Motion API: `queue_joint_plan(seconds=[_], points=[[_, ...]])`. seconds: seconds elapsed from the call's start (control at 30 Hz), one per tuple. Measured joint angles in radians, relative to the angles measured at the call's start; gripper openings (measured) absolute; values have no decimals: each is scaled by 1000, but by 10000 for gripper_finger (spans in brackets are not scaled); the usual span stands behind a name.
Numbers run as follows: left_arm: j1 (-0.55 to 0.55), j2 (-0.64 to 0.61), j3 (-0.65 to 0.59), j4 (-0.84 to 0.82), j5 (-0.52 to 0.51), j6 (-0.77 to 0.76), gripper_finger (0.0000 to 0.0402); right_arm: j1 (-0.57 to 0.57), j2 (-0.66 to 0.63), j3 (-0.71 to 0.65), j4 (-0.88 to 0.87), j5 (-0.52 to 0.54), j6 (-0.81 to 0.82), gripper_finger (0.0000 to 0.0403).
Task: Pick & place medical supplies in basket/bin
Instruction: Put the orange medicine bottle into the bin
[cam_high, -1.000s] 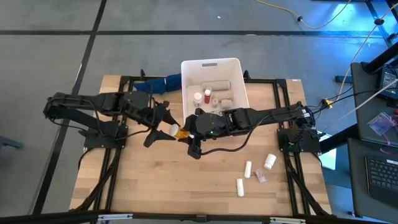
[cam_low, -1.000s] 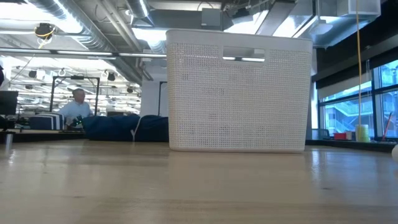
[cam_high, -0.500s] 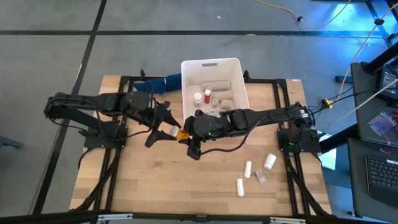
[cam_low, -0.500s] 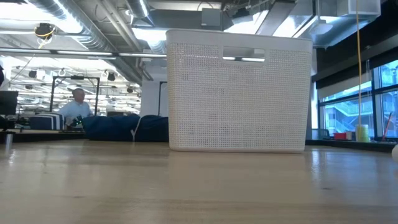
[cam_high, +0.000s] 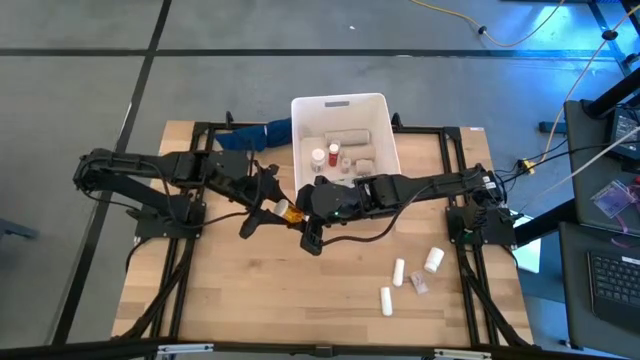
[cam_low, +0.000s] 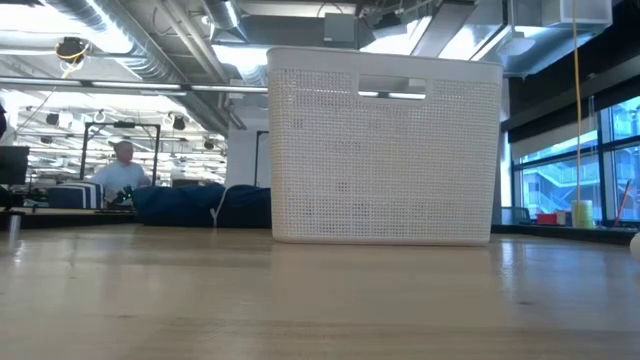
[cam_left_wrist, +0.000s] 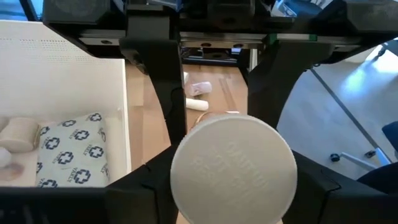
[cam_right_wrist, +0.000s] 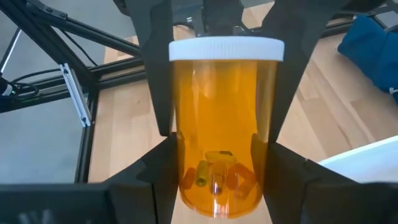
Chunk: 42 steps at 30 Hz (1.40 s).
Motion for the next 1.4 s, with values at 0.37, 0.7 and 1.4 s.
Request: queue_joint_plan(seconds=[0.37, 0.7, 1.4], points=[[0, 1, -1, 3, 8, 4, 199, 0, -1, 2, -10, -52, 17, 189], [16, -1, 6, 4, 3, 8, 198, -12, -23, 1, -146, -92, -37, 293], [396, 290, 387, -260, 9, 204, 192, -29, -151, 137, -649, 232, 31, 336]])
